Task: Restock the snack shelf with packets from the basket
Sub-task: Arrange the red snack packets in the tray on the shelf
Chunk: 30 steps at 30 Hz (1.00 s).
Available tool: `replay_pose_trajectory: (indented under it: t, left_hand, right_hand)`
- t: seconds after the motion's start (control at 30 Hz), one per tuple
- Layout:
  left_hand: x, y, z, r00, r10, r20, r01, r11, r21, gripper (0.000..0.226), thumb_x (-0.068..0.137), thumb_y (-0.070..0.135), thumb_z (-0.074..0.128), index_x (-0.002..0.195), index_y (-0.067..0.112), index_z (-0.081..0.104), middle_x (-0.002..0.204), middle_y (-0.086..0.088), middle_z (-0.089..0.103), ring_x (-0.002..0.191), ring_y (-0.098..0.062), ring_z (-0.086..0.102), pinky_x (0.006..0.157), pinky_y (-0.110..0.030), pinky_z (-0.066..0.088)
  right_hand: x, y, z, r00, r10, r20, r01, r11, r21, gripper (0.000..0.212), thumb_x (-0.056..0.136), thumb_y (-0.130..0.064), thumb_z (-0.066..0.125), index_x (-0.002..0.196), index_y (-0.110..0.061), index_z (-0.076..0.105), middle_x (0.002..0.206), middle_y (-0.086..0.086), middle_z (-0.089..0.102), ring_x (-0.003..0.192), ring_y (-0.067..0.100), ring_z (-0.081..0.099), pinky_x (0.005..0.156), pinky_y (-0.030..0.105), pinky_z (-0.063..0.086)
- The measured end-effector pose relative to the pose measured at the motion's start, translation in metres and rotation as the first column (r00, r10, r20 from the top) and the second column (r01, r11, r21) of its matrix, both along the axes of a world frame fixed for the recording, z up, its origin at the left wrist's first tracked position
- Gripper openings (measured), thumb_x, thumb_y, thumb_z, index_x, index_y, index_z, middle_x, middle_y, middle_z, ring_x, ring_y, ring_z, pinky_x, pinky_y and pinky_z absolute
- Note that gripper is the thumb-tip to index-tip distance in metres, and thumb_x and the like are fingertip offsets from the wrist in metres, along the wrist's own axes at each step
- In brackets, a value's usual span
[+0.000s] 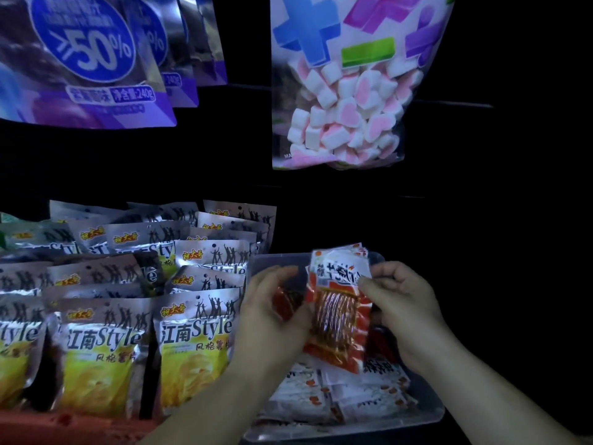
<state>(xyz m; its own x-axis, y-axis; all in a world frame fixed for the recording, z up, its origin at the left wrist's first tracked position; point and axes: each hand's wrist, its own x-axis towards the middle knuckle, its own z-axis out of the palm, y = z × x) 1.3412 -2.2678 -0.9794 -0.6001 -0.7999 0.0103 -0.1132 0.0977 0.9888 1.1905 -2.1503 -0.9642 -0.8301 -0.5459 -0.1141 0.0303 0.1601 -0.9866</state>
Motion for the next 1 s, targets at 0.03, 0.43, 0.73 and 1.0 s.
replay_pose_trajectory:
  t: [0.03, 0.43, 0.73, 1.0]
  left_hand:
    - [0.0, 0.001, 0.001, 0.999, -0.047, 0.019, 0.048, 0.997, -0.06, 0.049, 0.082, 0.022, 0.085, 0.117, 0.048, 0.064, 0.125, 0.012, 0.064, 0.113, -0.009, 0.064, 0.09, -0.03, 0.057]
    - [-0.033, -0.027, 0.022, 0.969, -0.246, 0.005, 0.245, 0.967, 0.073, 0.035, 0.095, -0.004, 0.065, 0.119, 0.022, 0.065, 0.102, 0.004, 0.077, 0.097, -0.009, 0.073, 0.077, -0.034, 0.064]
    - [-0.047, -0.036, -0.043, 0.744, -0.386, 0.546, 0.535, 0.833, -0.14, 0.038, 0.087, 0.023, 0.054, 0.123, 0.034, 0.059, 0.101, 0.006, 0.075, 0.093, -0.015, 0.072, 0.086, -0.038, 0.061]
    - [-0.036, -0.002, -0.06, 0.477, -0.355, 0.804, 0.841, 0.451, -0.3, 0.038, 0.095, 0.031, 0.042, 0.125, 0.029, 0.065, 0.12, -0.003, 0.069, 0.127, -0.021, 0.053, 0.115, -0.035, 0.034]
  right_hand:
    - [0.002, -0.001, 0.003, 1.0, -0.003, 0.009, 0.003, 0.999, -0.034, 0.011, 0.093, -0.005, 0.071, 0.1, -0.009, 0.064, 0.079, 0.0, 0.074, 0.078, 0.023, 0.071, 0.064, 0.037, 0.061]
    - [-0.014, -0.007, 0.009, 0.957, 0.133, -0.257, -0.114, 0.99, 0.087, 0.066, 0.091, -0.019, 0.077, 0.147, -0.039, 0.046, 0.108, -0.032, 0.063, 0.087, 0.015, 0.072, 0.07, 0.033, 0.061]
    - [-0.035, 0.001, -0.026, 0.931, 0.227, -0.285, -0.118, 0.928, 0.353, 0.011, 0.096, -0.023, 0.07, 0.092, -0.033, 0.072, 0.089, -0.008, 0.074, 0.088, 0.008, 0.069, 0.08, 0.031, 0.058]
    - [-0.032, 0.014, -0.026, 0.934, 0.357, -0.026, -0.265, 0.737, 0.622, 0.026, 0.088, -0.015, 0.062, 0.105, -0.033, 0.07, 0.105, -0.002, 0.07, 0.098, 0.016, 0.067, 0.089, 0.04, 0.059]
